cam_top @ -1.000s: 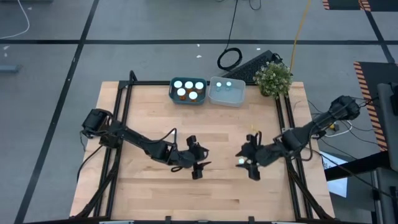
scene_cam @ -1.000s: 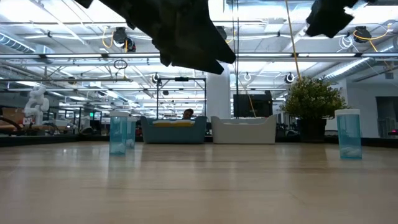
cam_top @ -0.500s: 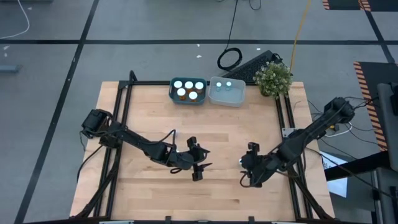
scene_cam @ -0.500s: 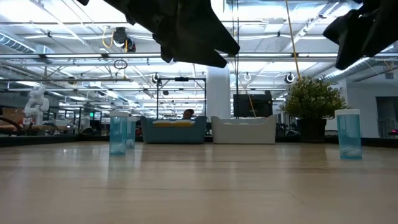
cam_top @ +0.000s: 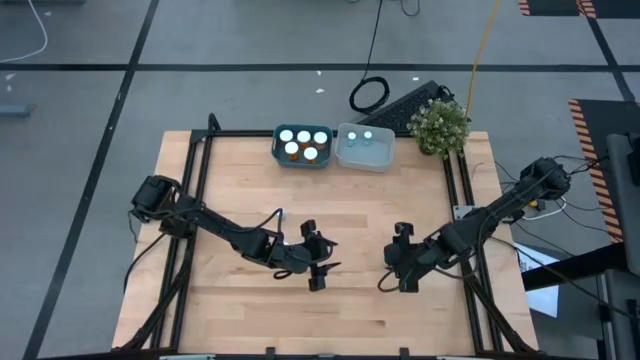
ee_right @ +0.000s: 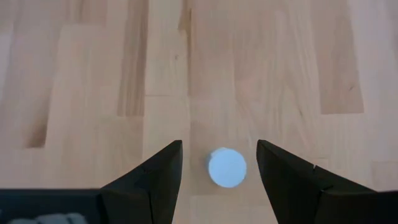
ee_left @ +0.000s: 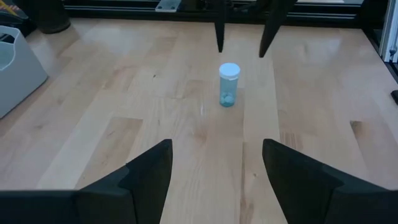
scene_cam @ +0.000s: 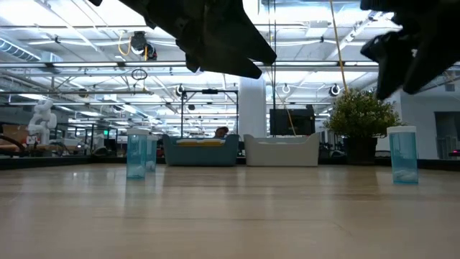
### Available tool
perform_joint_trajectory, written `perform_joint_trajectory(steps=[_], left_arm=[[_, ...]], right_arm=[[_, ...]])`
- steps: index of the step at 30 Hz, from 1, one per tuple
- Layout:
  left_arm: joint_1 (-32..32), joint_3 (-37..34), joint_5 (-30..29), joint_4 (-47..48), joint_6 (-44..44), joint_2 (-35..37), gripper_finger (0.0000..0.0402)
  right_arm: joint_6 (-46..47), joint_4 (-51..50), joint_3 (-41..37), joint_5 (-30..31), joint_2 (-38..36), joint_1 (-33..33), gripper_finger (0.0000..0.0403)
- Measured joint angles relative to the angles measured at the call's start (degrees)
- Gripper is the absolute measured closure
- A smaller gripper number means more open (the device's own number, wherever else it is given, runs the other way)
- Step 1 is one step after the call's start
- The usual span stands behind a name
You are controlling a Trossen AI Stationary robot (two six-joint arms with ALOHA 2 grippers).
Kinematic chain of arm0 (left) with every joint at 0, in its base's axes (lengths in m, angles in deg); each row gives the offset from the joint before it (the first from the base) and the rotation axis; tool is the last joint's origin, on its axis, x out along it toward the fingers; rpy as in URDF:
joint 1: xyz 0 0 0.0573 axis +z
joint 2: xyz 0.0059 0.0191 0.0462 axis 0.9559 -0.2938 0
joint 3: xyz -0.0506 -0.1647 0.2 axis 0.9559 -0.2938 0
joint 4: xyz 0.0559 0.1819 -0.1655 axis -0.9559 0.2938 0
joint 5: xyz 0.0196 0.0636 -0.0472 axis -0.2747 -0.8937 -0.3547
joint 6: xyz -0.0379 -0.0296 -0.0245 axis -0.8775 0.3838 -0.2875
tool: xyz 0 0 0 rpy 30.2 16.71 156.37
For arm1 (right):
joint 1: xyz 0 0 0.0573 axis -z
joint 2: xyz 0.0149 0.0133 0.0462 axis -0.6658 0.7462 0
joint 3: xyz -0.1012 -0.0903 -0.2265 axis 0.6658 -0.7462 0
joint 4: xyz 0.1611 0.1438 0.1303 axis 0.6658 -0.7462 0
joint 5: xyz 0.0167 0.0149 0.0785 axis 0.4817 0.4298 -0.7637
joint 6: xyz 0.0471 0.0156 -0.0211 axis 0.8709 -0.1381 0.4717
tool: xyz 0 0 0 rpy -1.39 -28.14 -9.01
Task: Pick and place medicine bottles into bin by pill shape (circle, oval)
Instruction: Put the blue pill bottle into the gray bin
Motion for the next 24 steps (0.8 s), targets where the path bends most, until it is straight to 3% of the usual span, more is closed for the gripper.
perform_joint_trajectory(steps=[24], left_arm=[[0.0,0.0,0.04,0.01,0.55,0.0,0.0151]], right_arm=[[-2.59,4.16,-6.27,-7.39,0.0,4.21,0.0201]])
